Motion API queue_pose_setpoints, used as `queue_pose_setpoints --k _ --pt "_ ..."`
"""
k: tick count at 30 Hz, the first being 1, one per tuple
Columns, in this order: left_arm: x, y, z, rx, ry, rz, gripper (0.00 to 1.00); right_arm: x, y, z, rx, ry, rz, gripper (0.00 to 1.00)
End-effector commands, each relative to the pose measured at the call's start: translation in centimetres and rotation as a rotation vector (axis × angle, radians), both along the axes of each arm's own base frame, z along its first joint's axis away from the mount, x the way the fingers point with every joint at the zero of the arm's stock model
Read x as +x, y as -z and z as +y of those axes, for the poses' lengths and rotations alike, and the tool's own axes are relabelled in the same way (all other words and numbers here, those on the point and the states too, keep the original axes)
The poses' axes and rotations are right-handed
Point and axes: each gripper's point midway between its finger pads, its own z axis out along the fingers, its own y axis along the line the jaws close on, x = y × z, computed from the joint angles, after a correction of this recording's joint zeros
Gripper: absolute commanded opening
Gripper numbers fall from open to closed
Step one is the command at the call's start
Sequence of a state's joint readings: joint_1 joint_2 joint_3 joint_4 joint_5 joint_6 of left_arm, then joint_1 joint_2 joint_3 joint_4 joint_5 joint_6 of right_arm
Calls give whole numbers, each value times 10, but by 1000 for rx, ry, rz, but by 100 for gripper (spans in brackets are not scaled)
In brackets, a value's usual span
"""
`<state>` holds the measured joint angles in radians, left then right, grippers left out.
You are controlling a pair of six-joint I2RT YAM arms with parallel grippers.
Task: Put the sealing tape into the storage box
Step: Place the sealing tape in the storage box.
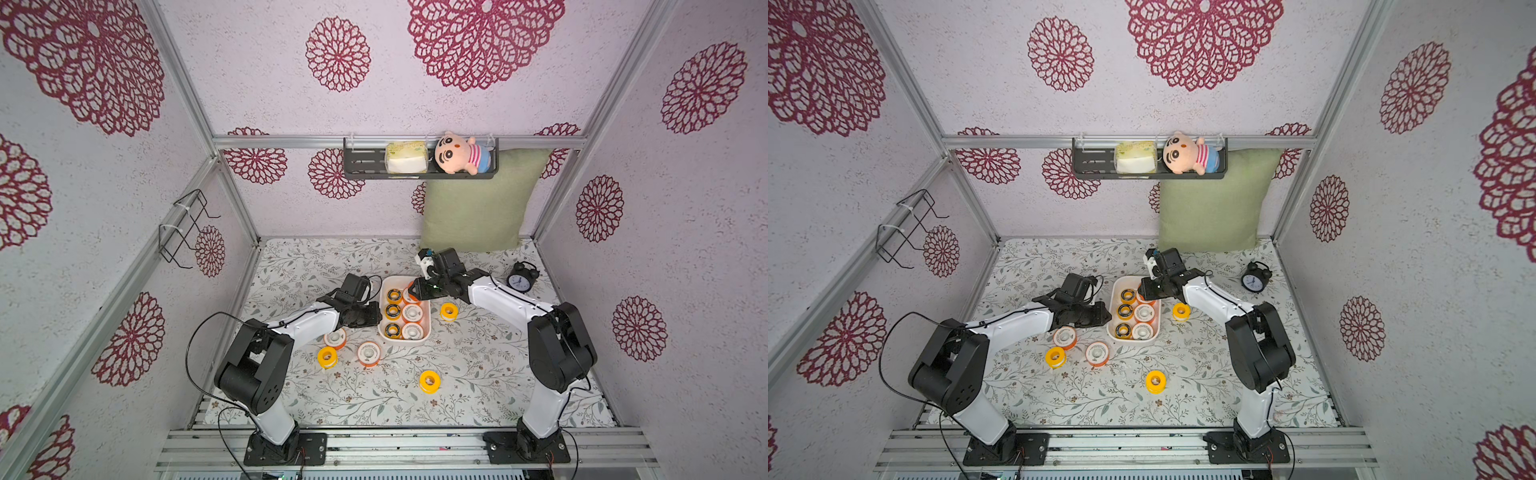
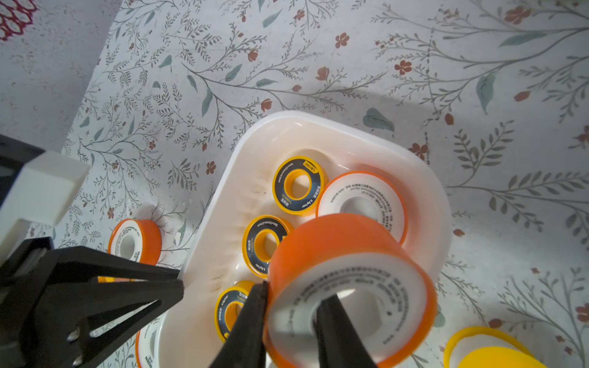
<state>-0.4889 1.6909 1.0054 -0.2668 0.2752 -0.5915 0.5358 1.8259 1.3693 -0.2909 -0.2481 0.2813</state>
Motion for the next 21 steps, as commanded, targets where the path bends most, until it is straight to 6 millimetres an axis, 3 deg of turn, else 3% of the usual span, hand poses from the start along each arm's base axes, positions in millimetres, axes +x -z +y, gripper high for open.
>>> queue_pose_setpoints --k 1,14,21 --pt "1 -10 -13 -29 30 -24 15 4 -6 3 -49 -11 -29 21" --pt "-7 -13 -18 -32 21 -8 16 12 20 7 -203 -14 4 21" --pt "-8 -15 -15 -20 14 -13 17 21 28 0 -279 18 5 21"
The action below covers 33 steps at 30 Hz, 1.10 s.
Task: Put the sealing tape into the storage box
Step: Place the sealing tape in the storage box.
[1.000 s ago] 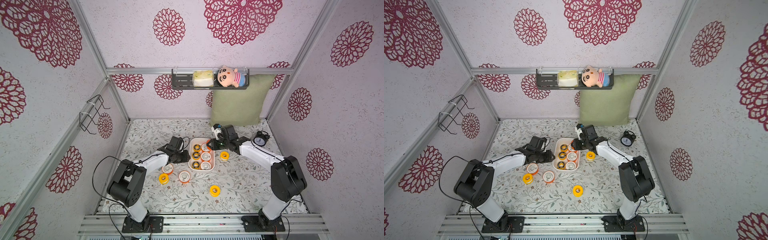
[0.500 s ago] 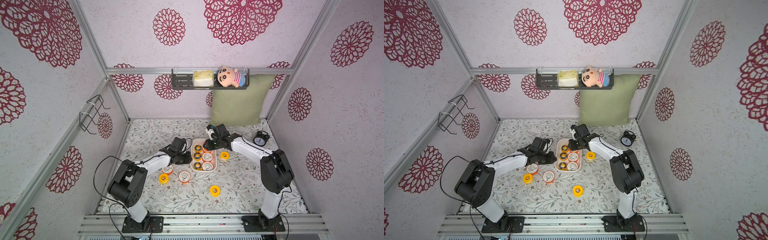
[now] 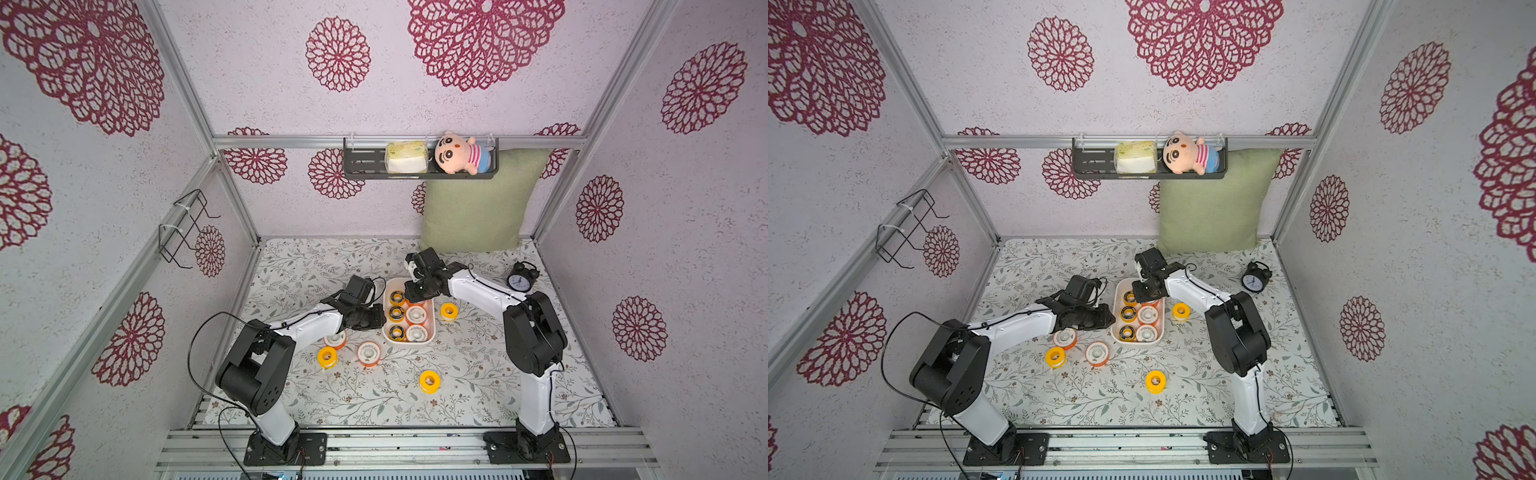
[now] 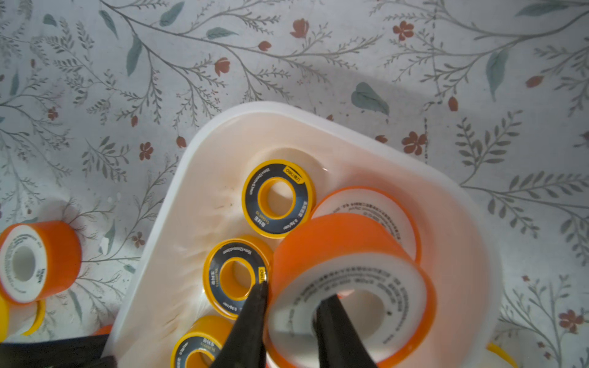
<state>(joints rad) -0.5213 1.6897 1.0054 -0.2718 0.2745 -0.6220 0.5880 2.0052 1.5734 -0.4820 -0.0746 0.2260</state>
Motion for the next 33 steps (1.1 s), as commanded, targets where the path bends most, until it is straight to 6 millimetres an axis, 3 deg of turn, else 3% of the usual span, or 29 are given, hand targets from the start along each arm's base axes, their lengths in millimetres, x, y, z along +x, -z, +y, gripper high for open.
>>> queue_pose_setpoints --k 1,19,33 --pt "1 -14 -4 -10 5 -30 17 8 -10 -5 -55 11 -37 21" --pt "-1 -11 -1 7 3 -23 18 18 1 -6 -111 30 -25 23" --pt "-3 -15 -2 1 11 -26 25 21 6 -8 -134 41 -21 47"
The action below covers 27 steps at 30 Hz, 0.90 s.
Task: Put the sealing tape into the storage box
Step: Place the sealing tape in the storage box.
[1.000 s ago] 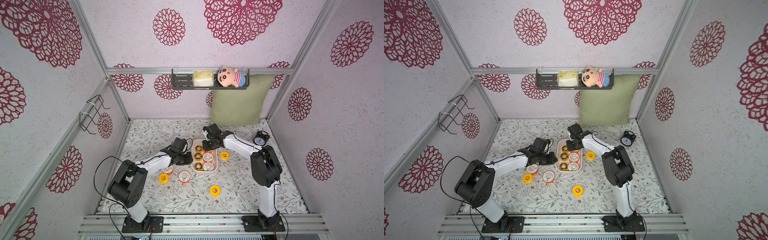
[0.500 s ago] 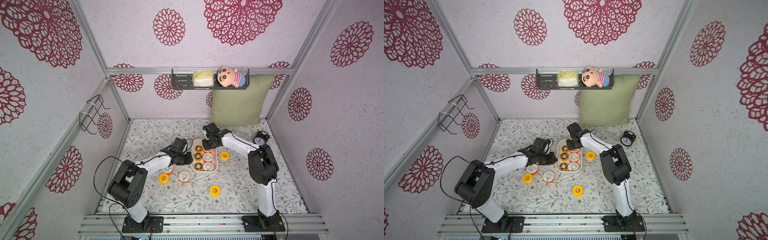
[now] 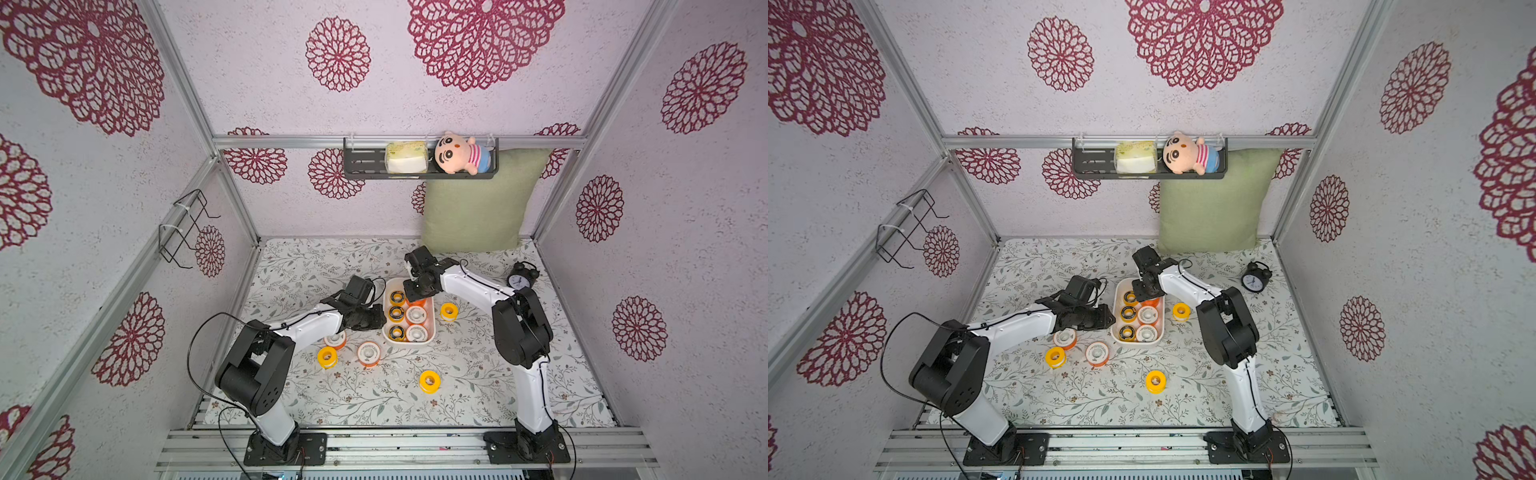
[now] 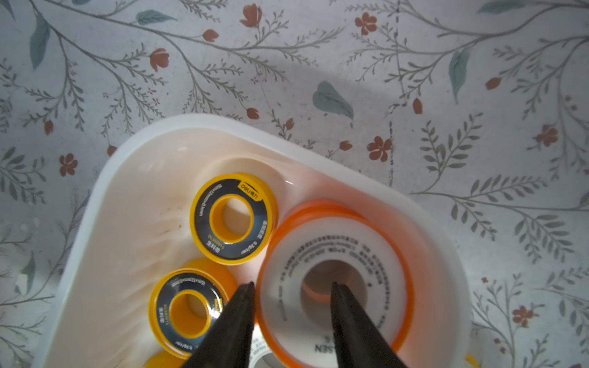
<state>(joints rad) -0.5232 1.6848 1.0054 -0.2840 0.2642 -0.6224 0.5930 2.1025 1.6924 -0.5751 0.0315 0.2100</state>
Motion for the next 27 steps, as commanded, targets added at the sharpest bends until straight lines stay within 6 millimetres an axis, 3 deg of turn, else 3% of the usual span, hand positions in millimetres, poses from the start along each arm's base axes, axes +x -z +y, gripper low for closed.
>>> queue_pose_setpoints --k 1,8,14,19,27 --pt "-1 -17 -3 -8 13 -31 28 5 -11 0 -11 6 -26 47" --pt "-1 -44 10 23 -19 -99 46 5 -37 1 30 12 -81 47" --pt "-6 -61 40 121 -93 -163 49 1 -74 7 182 6 -184 52" --pt "-25 -61 63 181 -128 -152 49 -7 -94 2 369 9 -234 53" --pt "-67 -41 83 218 -163 -69 49 -25 -111 -36 474 73 -309 53"
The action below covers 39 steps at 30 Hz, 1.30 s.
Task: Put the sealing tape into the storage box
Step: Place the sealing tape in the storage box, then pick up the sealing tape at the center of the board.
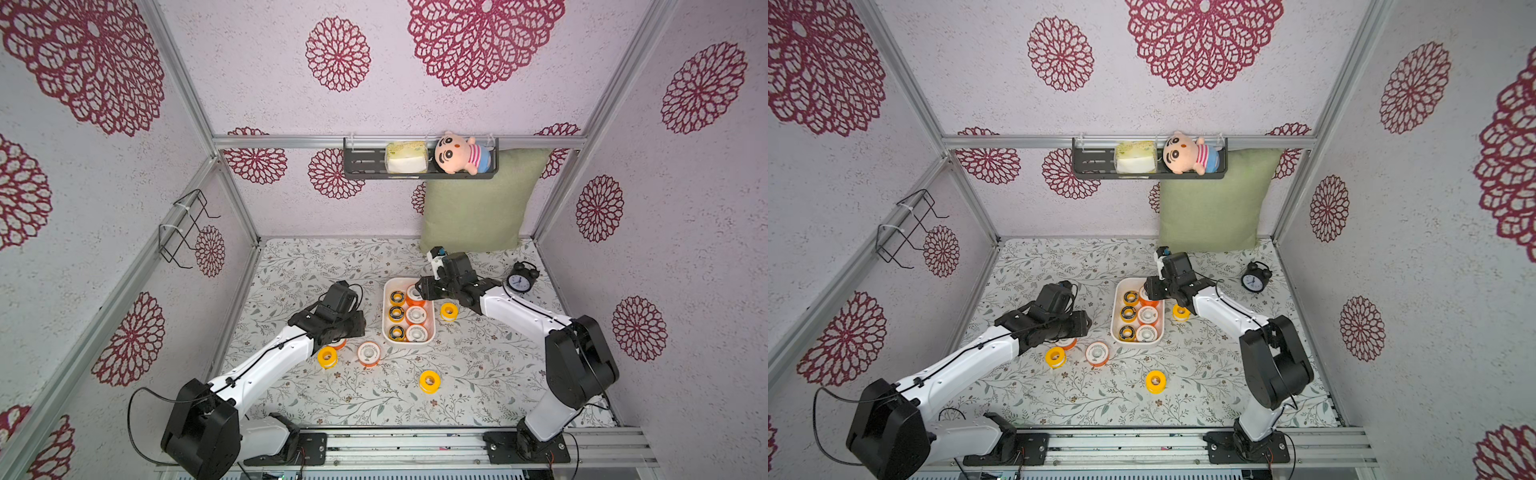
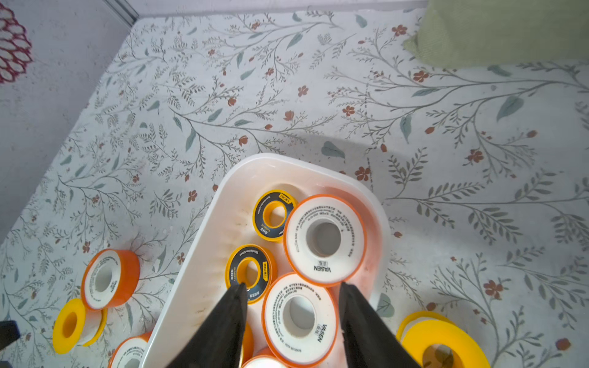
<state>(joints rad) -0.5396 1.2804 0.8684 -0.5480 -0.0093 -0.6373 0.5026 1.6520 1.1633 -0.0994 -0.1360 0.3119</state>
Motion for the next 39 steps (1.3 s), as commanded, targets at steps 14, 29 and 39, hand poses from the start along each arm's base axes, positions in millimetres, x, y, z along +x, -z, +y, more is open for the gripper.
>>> queue_pose_setpoints --k 14,29,39 --pt "-47 61 -12 7 58 197 50 -28 -21 -36 97 68 -62 53" --pt "-23 76 -17 74 62 175 46 -34 -13 -36 102 58 -32 53" --pt "-16 88 -18 130 69 215 36 -35 -10 -40 86 68 -28 54"
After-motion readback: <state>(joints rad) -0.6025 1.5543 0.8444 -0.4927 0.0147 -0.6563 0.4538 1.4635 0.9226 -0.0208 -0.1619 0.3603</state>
